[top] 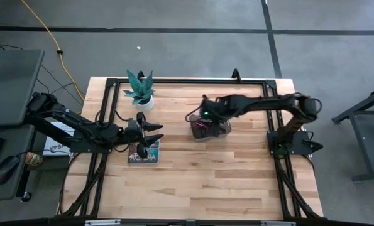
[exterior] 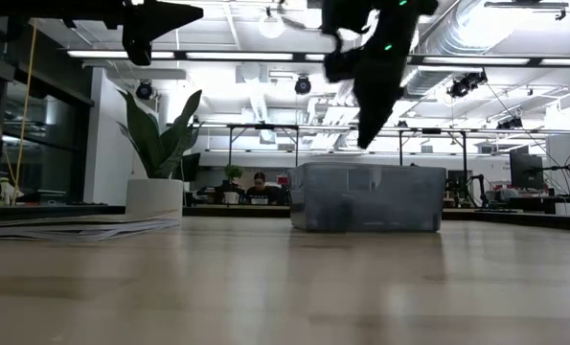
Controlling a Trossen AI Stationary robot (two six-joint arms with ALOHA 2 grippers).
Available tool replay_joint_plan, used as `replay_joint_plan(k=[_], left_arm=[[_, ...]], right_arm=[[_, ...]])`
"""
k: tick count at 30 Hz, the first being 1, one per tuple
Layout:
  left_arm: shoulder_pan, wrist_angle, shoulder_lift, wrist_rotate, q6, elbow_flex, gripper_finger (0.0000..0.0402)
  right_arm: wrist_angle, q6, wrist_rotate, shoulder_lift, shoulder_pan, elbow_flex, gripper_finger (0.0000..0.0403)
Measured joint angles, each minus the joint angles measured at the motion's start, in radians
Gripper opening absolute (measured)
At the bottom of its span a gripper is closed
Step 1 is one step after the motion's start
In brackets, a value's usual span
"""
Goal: Pick and place USB-C Cables
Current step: Return to Home Position
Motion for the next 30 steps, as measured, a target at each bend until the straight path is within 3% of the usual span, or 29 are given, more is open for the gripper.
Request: replay_joint_plan(k=[7, 15, 22, 30], left_arm=[[0.000, -0.006, 0.000, 0.000, 0.000, 0.000, 0.0168], [0.000, -0.001, 0.000, 0.000, 0.000, 0.000, 0.0168], [0.000, -0.005, 0.000, 0.000, 0.000, 0.000, 0.0168], [0.000, -0.006, 0.000, 0.000, 0.001, 0.000, 0.0168]], right_arm=[[0.278, 0.002, -0.007, -0.296, 0.052, -0.276, 0.0209], [0.955, 0.026, -0.017, -0.608, 0.134, -0.673, 0.0209], [1.423, -0.034, -0.018, -0.680, 0.167, -0.848, 0.0209], [1.457, -0.046, -0.018, -0.676, 0.171, -0.857, 0.0209]])
